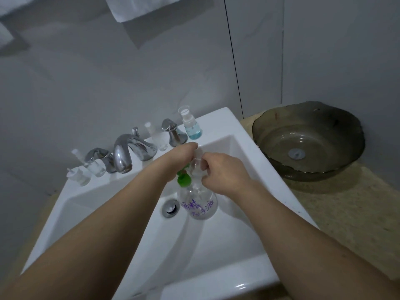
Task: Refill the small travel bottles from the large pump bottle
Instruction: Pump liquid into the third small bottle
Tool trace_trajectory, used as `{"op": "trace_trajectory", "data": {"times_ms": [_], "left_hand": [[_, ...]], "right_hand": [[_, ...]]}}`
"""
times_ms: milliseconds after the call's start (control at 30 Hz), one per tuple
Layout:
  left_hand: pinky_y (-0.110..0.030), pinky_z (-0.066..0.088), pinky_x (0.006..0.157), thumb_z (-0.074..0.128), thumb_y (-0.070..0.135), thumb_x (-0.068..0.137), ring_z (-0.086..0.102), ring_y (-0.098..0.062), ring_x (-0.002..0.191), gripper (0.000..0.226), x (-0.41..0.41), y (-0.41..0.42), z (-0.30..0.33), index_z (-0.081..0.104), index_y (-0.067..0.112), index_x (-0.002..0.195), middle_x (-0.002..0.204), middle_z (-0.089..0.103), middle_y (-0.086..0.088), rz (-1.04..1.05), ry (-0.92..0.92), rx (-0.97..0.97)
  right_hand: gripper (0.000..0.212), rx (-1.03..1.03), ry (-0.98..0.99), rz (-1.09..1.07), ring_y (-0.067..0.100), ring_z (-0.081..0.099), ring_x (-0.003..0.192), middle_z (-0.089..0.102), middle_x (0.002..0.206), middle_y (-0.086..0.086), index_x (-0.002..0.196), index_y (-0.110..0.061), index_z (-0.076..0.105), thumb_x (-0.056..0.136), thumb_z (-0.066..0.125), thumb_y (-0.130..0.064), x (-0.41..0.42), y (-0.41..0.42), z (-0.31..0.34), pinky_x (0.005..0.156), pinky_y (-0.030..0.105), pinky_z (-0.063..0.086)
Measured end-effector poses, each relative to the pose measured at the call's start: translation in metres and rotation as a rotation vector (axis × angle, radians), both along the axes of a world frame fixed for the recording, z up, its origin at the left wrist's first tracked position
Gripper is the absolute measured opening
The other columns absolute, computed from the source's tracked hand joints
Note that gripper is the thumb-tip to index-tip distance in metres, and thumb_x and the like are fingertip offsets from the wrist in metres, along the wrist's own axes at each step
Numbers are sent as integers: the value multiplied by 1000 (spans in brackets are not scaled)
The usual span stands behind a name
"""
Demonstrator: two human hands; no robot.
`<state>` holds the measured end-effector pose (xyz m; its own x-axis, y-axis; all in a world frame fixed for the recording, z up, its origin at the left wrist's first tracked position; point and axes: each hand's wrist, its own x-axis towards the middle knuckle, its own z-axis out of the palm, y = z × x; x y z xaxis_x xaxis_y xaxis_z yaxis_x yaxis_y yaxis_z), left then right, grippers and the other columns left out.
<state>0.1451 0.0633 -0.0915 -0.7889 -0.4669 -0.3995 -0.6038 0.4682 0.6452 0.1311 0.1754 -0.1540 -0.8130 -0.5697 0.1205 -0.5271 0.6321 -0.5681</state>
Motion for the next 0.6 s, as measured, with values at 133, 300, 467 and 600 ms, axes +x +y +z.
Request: {"op": "trace_trajectory", "data": {"times_ms": [133, 300, 467, 600], "left_hand": [[-28, 26, 54, 35, 42, 102, 42, -14, 63, 37, 0, 1, -1, 53, 17, 81, 74, 50, -1, -16, -25, -52], [-26, 31, 58, 35, 46, 99, 46, -16, 60, 42, 0, 1, -9, 57, 16, 81, 75, 58, -5, -4, -54, 12], [-25, 27, 54, 40, 45, 94, 36, -17, 47, 38, 0, 0, -23, 49, 17, 69, 61, 51, -2, 45, -41, 74], [-22, 27, 51, 43, 40, 90, 38, -18, 47, 34, -1, -1, -24, 48, 15, 68, 65, 53, -3, 37, -33, 103]], "right_hand": [[25, -3, -1, 8, 22, 59, 90, 61, 94, -5, 97, -28, 51, 75, 61, -21, -1, 0, 1, 74, 32, 47], [30, 22, -29, 5, 23, 59, 90, 61, 95, -4, 102, -30, 50, 76, 61, -20, -2, 1, -1, 73, 31, 46], [22, 102, -42, -13, 25, 59, 94, 58, 94, -3, 91, -31, 47, 77, 60, -20, -3, 1, -4, 70, 28, 37], [24, 100, -41, -21, 25, 60, 96, 63, 100, -2, 93, -31, 48, 76, 60, -19, -3, 0, -5, 72, 28, 39]]}}
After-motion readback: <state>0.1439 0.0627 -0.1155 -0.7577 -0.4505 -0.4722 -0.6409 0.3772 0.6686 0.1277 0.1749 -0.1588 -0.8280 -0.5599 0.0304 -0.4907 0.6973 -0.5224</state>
